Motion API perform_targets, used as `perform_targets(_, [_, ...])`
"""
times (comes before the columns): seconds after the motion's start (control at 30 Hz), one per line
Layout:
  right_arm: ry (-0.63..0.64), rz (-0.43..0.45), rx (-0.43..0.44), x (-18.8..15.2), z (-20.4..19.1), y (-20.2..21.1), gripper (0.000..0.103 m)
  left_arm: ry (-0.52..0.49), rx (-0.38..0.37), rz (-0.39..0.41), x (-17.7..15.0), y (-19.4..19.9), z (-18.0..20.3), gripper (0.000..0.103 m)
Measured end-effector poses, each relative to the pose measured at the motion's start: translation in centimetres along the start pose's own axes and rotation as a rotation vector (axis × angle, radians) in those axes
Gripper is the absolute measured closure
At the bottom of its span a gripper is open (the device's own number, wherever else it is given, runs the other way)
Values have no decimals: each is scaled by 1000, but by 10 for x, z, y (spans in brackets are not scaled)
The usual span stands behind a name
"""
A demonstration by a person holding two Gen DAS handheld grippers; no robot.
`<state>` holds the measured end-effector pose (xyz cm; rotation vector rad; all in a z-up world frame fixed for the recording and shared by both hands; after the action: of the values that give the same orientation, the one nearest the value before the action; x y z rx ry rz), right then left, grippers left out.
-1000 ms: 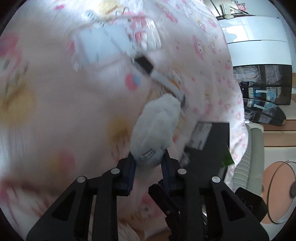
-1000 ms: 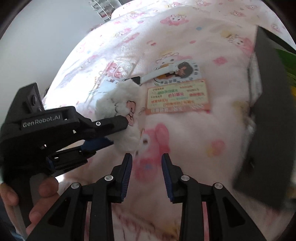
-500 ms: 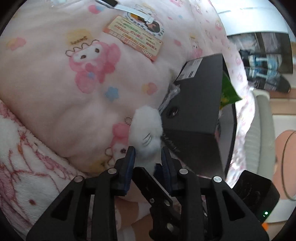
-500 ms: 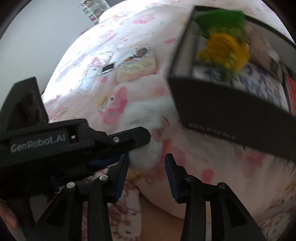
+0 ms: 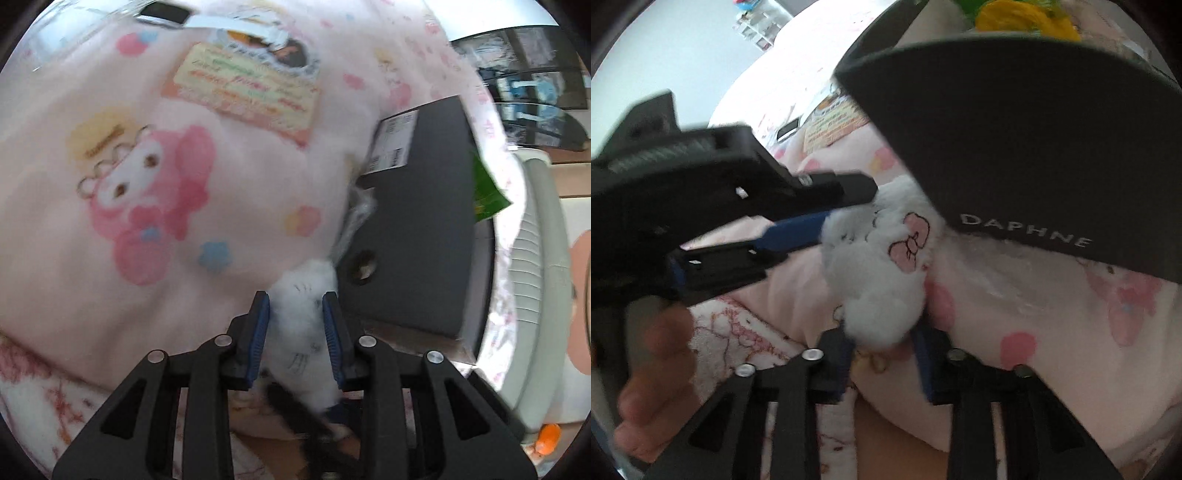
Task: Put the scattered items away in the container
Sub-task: 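Lift the plush keychain with the left gripper toward the black box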
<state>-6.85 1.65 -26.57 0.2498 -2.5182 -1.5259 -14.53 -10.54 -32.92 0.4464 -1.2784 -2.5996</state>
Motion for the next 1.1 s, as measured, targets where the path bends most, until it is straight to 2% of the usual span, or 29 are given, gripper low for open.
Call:
perform_targets(0.1, [6, 14, -33, -4, 7, 11, 83, 19, 3, 4, -11, 2, -4, 77])
perform_targets(0.17, [8, 6, -24, -4, 13, 14, 83, 18, 8, 0, -20, 3, -3, 78])
perform_targets(0.33, [-34, 14, -14, -7, 33, 31, 86, -19, -5, -75, -40, -2, 5, 78])
perform_targets(0.47, [-52, 80, -117, -10, 44, 57, 85, -47, -13, -28, -31, 13, 7, 77])
perform_targets(0.53, [-103, 106, -59, -8, 53, 60, 84, -56, -30, -21, -22, 18, 6, 77])
perform_targets(0.6, [-141, 53, 27, -8, 56, 51, 84, -51, 47, 29, -10, 24, 3, 77])
perform_targets(0.73, [-110, 35, 92, -15, 43, 49, 84, -47, 58, 48, 12, 21, -2, 76])
perform_targets(0.77, [-106, 23, 110, -15, 40, 46, 84, -49, 81, 50, 16, 16, -2, 76])
perform_targets(0.83, [-102, 4, 120, -15, 35, 42, 83, -71, 108, 38, 19, 8, -1, 76])
perform_targets(0.93, [-77, -13, 119, -16, 28, 36, 84, -83, 50, -8, 9, -1, -2, 77])
perform_targets(1.03, [-119, 9, 101, -13, 35, 38, 84, -113, 55, -15, -6, 4, 1, 78])
perform_targets(1.1, [-141, 44, 73, -13, 40, 46, 84, -129, 25, -67, -20, 5, 3, 78])
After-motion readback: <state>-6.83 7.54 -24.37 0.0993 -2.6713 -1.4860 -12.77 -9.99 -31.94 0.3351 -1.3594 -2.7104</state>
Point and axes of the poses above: each gripper's, at about its wrist camera, not at the fingertips, and y roughly against the way its jaws point, z to its right, x to its top, the point moved 4 cm from there along -y, roughly the way its jaws point, and after that the axes turned 13 degrees about -z, right-handed, at the moved point
